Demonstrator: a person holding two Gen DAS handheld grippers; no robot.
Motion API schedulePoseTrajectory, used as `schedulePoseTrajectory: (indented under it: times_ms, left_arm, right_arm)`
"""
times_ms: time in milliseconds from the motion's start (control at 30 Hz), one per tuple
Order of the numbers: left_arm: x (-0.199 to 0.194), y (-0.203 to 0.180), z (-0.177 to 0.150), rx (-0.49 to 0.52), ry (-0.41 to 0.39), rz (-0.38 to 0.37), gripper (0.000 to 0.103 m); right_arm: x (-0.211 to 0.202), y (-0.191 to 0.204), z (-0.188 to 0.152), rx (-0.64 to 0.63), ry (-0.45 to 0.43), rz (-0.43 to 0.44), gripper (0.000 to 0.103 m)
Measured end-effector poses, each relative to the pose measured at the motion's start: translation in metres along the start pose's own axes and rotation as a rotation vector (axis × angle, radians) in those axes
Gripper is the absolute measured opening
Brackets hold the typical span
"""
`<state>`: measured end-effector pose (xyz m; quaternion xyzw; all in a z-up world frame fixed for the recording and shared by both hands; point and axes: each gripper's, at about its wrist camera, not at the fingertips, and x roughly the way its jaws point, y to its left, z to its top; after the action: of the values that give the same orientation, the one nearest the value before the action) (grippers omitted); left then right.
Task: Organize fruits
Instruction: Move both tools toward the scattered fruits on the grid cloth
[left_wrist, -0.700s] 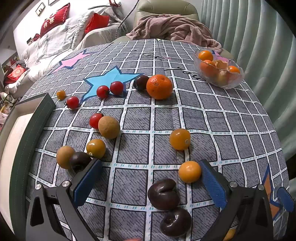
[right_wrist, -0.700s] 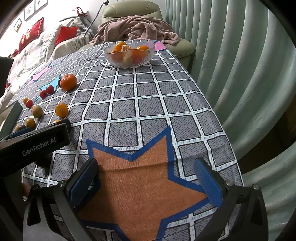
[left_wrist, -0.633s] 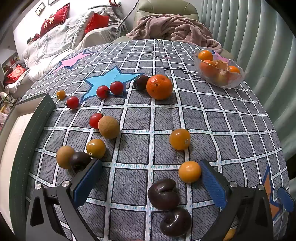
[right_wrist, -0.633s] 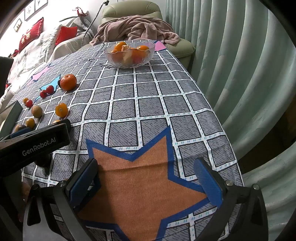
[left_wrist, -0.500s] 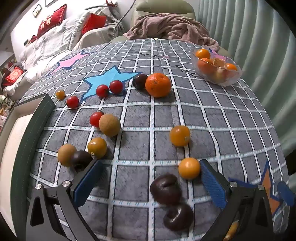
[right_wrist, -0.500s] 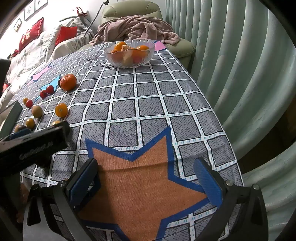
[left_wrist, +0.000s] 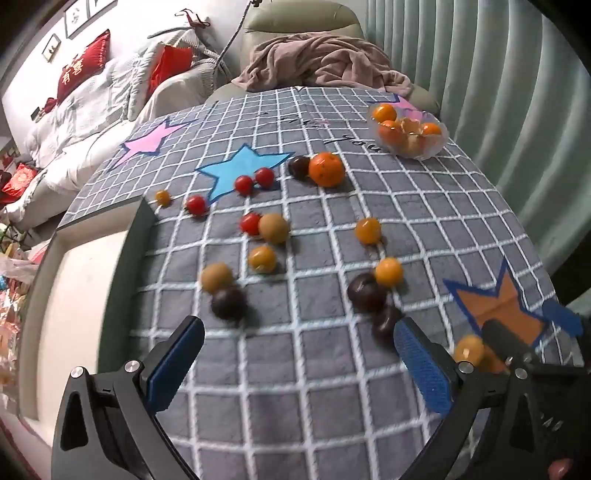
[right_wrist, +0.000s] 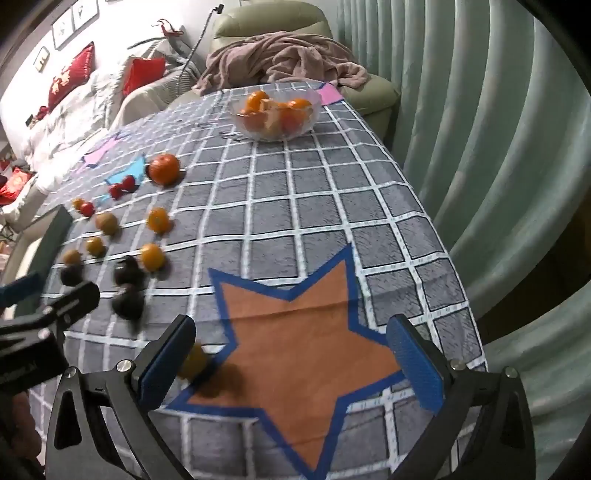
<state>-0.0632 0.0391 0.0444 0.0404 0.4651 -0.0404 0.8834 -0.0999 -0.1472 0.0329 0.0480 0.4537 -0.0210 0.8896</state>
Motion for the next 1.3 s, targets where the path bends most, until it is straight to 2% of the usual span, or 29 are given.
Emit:
schedulePoseTrajectory:
  times_ms: [200,533,1300]
  left_arm:
    - [-0.016,0.018,-0.026,0.007,0.014,0.008,0.103]
    - [-0.033,0.041,-0.061,0.0,0.035,0.03,0.103]
    - [-0.038,0.05,-0.073,-0.031,0.077,0.029,0.103]
  right_arm:
    - [-0.017,0.024,-0.008,-0.057,0.015,0.06,0.103]
    - [-0.031,0.044,-0.017,-0.092,0.029,0.103,0.103]
    - [-0.03,0.049,-0.029,-0.106,0.069,0.11,0.103]
